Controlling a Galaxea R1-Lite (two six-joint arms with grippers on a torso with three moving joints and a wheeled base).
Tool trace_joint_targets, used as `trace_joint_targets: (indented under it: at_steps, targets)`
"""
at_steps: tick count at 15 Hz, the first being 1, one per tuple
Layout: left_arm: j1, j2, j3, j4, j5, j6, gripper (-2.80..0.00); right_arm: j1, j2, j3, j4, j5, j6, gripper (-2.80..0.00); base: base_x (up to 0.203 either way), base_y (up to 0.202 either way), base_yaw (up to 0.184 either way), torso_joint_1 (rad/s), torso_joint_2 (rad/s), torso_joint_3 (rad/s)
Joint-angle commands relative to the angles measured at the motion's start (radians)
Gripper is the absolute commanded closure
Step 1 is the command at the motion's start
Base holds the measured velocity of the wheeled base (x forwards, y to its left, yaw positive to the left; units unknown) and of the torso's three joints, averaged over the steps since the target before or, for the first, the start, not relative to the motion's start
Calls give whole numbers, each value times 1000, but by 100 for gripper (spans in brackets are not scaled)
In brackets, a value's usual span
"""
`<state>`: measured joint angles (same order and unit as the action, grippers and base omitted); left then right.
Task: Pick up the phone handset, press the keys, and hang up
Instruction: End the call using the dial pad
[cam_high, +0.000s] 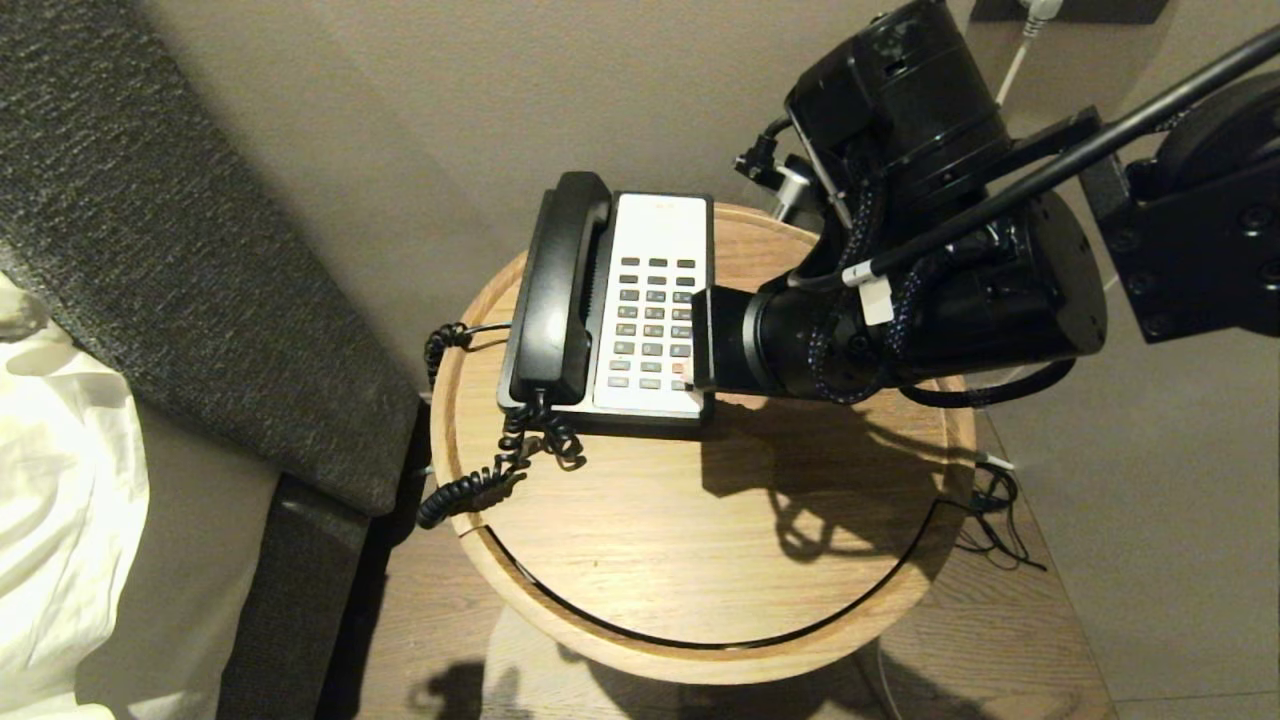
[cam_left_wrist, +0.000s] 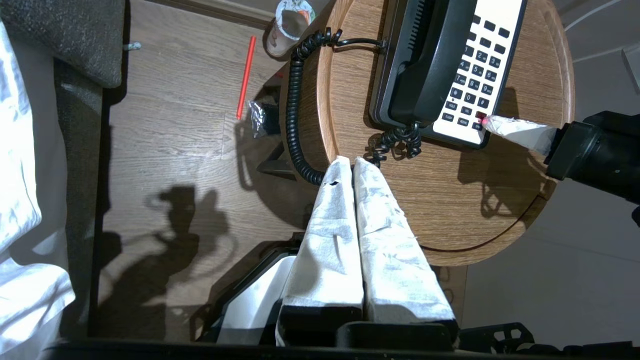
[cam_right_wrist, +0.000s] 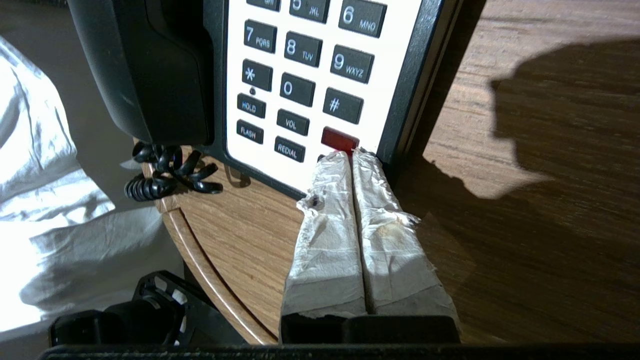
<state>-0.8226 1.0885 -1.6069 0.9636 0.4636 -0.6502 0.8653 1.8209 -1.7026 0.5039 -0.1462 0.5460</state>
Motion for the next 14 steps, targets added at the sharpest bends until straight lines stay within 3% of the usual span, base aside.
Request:
trace_joint_targets:
  at_steps: [1, 14]
  targets:
    - [0, -6, 10, 5, -5, -5, 0, 0, -3, 4, 7, -3, 3, 0, 0, 0, 0, 0, 0, 0]
    - [11, -41, 54, 3, -12, -5, 0, 11, 26, 26, 5, -9, -19, 0, 0, 0, 0, 0, 0, 0]
